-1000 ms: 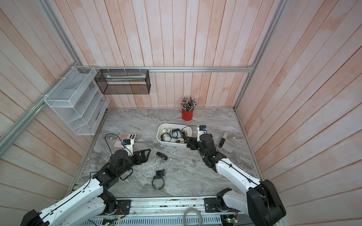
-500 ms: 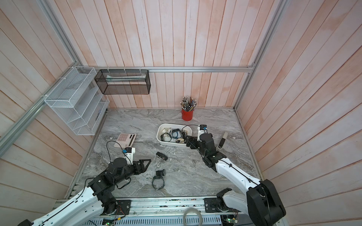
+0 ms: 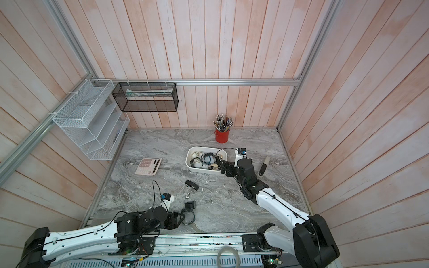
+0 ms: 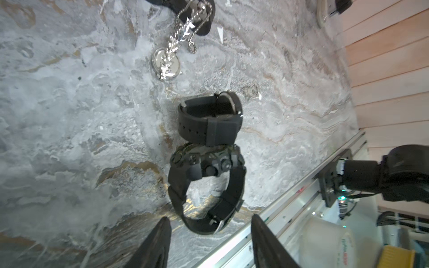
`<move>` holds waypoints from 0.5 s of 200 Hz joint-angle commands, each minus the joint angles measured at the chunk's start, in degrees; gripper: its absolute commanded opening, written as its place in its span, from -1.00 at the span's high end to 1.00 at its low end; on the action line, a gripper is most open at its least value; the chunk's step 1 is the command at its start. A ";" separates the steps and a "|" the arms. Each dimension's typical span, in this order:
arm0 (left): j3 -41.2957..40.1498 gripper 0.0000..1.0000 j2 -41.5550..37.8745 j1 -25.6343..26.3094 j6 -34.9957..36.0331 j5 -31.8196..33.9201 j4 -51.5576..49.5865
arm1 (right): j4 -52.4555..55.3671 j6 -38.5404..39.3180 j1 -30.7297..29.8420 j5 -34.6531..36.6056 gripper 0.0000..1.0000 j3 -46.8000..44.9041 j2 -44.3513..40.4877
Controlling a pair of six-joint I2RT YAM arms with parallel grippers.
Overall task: Put the watch into the storage box
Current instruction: Pick up the watch at the center of the board.
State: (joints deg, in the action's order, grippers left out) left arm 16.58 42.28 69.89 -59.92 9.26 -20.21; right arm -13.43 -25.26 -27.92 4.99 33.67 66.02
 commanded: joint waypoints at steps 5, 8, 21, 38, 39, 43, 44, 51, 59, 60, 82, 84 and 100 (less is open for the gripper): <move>0.07 -0.09 2.40 1.27 -2.87 2.87 -1.58 | -0.92 0.40 0.16 0.71 -0.90 0.52 1.30; 0.16 -0.08 2.75 1.27 -2.69 2.87 -1.39 | -0.85 0.38 0.15 0.72 -0.90 0.58 1.35; 0.71 -0.04 4.28 1.30 -1.92 3.12 -0.56 | -0.71 0.15 0.18 0.67 -0.90 0.50 1.09; 2.03 0.00 6.79 1.30 -0.94 3.42 0.27 | -0.92 -0.57 0.15 0.71 -0.90 0.10 0.98; 2.13 0.00 6.95 1.30 -0.88 3.45 0.35 | -0.91 -0.58 0.15 0.67 -0.90 0.18 0.97; 2.30 0.01 7.45 1.30 -0.67 3.37 0.73 | -0.71 -0.38 0.19 0.63 -0.90 0.23 0.95; 2.31 0.02 7.68 1.30 -0.61 3.30 0.84 | -0.71 -0.39 0.17 0.54 -0.90 0.24 0.95; 2.40 0.03 8.66 1.30 -0.38 3.02 1.86 | -0.50 -0.12 0.15 0.53 -0.90 0.25 0.95; 2.39 0.06 9.77 1.30 -0.37 2.79 2.78 | -0.47 0.09 0.15 0.76 -0.90 0.04 1.08; 2.40 0.07 9.89 1.30 -0.37 2.74 2.88 | -0.46 0.06 0.19 0.78 -0.90 0.06 1.15; 2.56 0.13 12.00 1.29 -0.43 2.65 4.11 | 0.21 -0.20 0.19 0.61 -0.90 0.23 1.31; 2.58 0.13 12.20 1.30 -0.39 2.66 4.19 | 0.24 -0.29 0.23 0.60 -0.90 0.12 1.31; 3.35 0.18 13.53 1.30 -0.03 3.51 3.72 | -0.50 -1.06 0.16 0.65 -0.90 -0.34 1.19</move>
State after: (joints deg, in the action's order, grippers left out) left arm 17.78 54.19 70.96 -60.84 11.03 -17.96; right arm -13.58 -25.36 -27.92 5.04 33.67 66.87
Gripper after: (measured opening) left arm 0.427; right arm 0.950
